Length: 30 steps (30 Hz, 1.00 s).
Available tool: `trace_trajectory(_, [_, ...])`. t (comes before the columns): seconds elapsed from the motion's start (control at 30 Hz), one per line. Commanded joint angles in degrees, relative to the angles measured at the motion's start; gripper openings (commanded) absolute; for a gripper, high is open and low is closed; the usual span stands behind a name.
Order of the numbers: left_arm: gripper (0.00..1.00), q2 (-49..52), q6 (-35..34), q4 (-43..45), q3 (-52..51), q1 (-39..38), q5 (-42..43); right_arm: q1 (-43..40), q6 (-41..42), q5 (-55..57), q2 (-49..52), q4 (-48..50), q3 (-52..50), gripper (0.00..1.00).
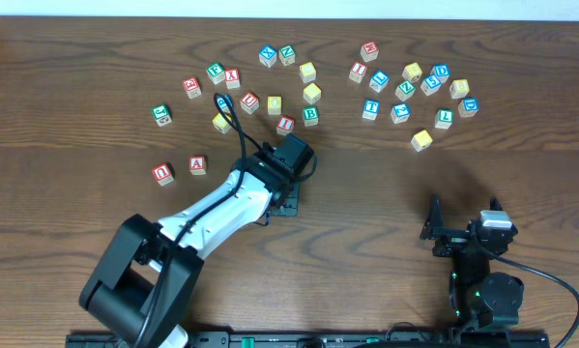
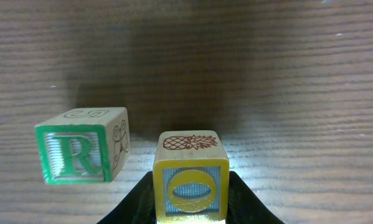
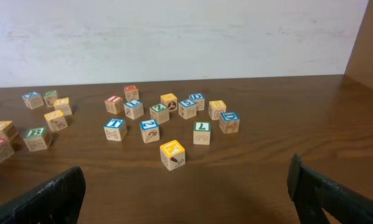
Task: Spell out ROBOT
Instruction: 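Lower the O block to the right of the R block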
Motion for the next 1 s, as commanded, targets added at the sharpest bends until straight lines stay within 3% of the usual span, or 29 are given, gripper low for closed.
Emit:
trace_trajectory(0.0, [0.23,0.79,0.96,0.37,-0.5,0.31,-0.28,0.0,0.59,0.44,-0.35,-0.2,-0.09,0.99])
trace_trajectory(0.97, [0.23,0.81,1.25,2.71,-0.5,1.92,-2.25,0.0,0.59,0.46,-0.35,-0.2,-0.09,0.99])
